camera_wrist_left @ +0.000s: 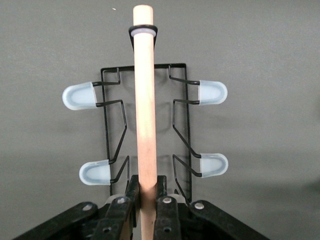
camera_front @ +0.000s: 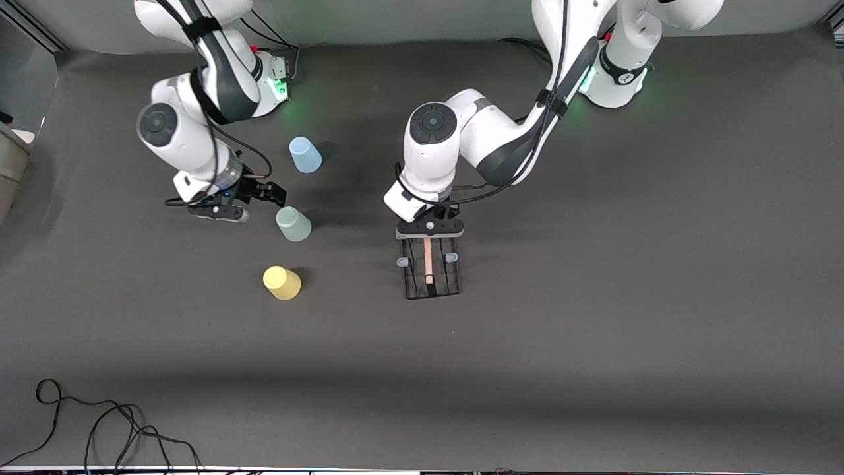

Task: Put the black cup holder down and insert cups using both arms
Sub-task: 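Lower the holder onto the table while the right gripper reaches the green cup, then grasp the pale green cup with the right gripper while the left gripper withdraws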

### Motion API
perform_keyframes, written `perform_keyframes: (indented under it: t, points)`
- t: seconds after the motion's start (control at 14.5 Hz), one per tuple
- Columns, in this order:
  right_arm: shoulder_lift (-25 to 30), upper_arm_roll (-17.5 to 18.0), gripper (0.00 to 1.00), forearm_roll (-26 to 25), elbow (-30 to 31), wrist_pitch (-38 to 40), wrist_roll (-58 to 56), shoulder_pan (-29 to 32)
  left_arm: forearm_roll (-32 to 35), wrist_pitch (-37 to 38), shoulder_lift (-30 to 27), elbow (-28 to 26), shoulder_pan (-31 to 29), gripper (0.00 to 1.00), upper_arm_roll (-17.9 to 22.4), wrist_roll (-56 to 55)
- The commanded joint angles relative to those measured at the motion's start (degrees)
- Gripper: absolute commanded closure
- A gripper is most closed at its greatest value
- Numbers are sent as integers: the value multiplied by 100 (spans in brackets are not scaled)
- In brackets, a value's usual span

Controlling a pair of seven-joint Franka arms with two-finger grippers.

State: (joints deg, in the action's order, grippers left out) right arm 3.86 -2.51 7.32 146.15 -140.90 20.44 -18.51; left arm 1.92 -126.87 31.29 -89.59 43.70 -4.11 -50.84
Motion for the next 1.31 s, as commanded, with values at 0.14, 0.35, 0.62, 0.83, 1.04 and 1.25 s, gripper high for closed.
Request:
perform_keyframes:
  t: [0.14,0.35,0.62,0.83,1.04,1.25]
  points:
    - [-797,-39,3,94,-25,-1052,162,-257,212,30,-18,3,94,0,59,-66]
    - [-1211,-30,2,94,-25,-1483,276,-267,248,57,-88,91,42,0,51,-101]
    - [-1361,-21,2,103,-34,-1572,294,-267,230,511,-272,511,-46,0,86,-119]
    - [-1528,-21,2,103,-78,-1563,294,-258,177,1399,-641,890,-441,0,51,100]
    - [-1607,-12,2,191,-86,-1572,294,-267,160,1936,-1028,882,-923,0,68,784]
    - [-1608,-12,3,191,-87,-1572,285,-267,160,2577,-1335,856,-1459,0,77,1741]
